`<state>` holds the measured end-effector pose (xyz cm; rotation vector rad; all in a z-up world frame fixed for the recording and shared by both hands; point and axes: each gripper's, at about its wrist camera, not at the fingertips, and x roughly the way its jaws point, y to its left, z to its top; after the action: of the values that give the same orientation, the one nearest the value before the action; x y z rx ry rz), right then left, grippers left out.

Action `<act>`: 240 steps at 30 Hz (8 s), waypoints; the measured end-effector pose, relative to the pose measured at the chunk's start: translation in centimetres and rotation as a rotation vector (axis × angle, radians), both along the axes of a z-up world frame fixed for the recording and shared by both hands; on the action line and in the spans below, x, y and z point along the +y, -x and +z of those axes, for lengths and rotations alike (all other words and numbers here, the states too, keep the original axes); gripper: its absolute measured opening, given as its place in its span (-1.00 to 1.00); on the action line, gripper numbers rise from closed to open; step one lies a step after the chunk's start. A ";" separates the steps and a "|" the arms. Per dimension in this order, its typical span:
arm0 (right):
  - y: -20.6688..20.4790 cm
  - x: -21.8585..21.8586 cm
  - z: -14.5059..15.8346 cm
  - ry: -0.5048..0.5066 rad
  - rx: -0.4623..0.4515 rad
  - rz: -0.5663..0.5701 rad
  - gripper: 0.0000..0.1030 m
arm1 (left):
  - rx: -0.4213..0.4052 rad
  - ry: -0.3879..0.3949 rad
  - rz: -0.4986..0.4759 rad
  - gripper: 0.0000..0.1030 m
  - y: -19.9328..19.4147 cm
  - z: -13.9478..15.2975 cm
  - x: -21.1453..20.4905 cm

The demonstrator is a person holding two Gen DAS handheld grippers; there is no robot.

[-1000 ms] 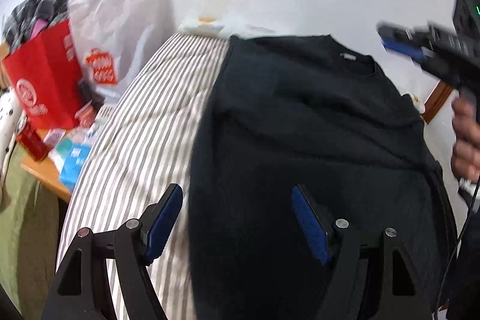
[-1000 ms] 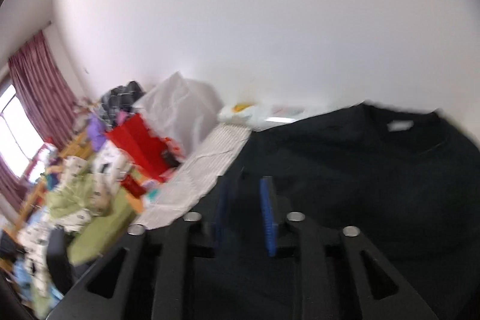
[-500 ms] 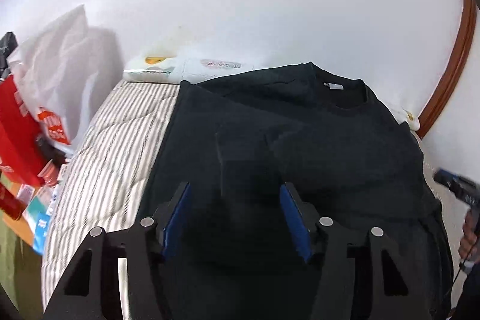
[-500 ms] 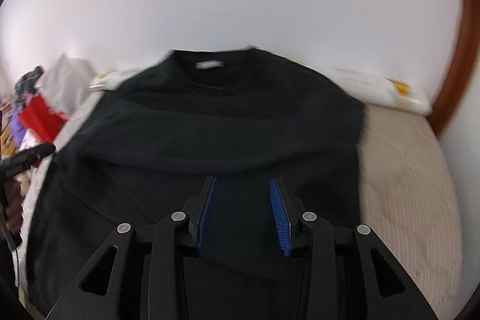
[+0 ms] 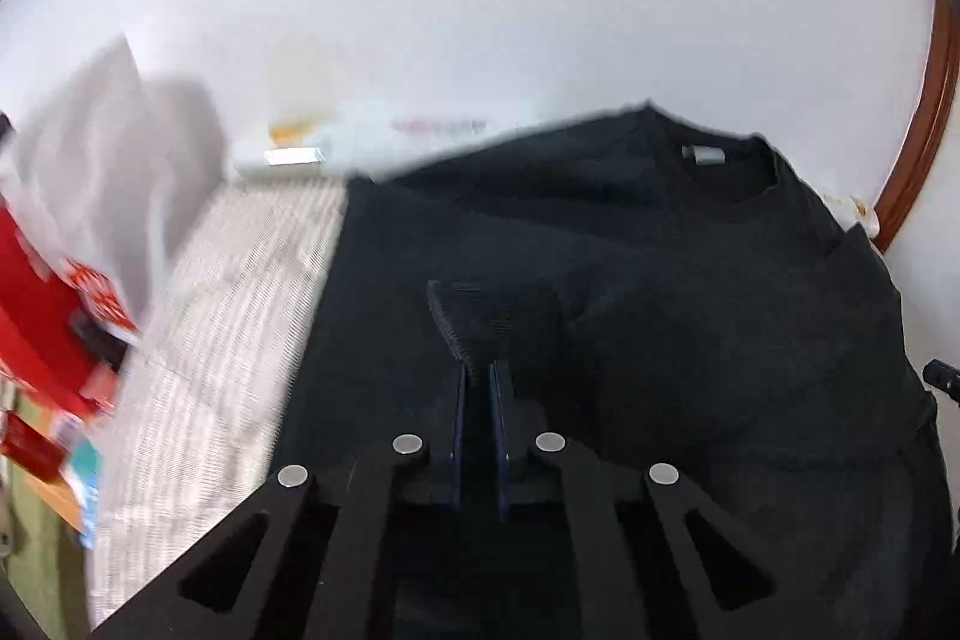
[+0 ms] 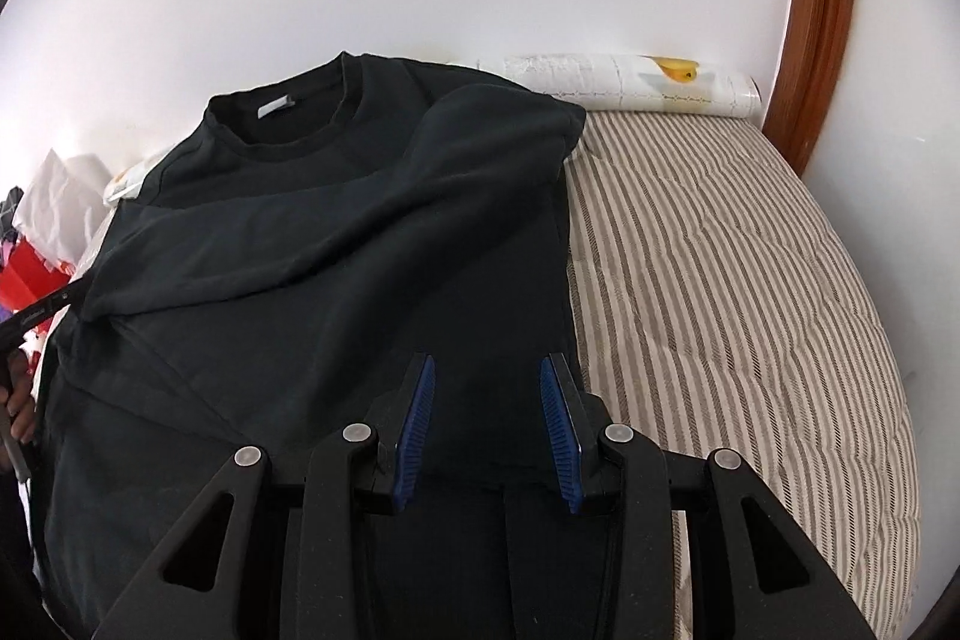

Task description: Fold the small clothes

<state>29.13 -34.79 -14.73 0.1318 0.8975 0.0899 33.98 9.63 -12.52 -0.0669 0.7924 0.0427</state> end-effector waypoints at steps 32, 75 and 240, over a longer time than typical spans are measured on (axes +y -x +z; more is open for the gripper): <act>5.4 -2.8 5.5 0.084 0.048 -0.131 -0.07 | 0.013 -0.048 0.068 -0.81 9.1 2.2 0.4; 22.0 0.0 1.1 0.008 0.086 -0.029 -0.83 | 0.107 0.026 0.092 -0.84 26.7 -3.2 1.0; 7.6 -3.3 8.6 -0.213 -0.082 -0.040 -0.90 | 0.024 0.175 -0.081 -0.87 15.7 3.3 -1.4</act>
<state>21.52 -38.13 -6.16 0.3419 0.8017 0.1523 18.28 8.26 -9.19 -0.2004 0.8210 -0.1024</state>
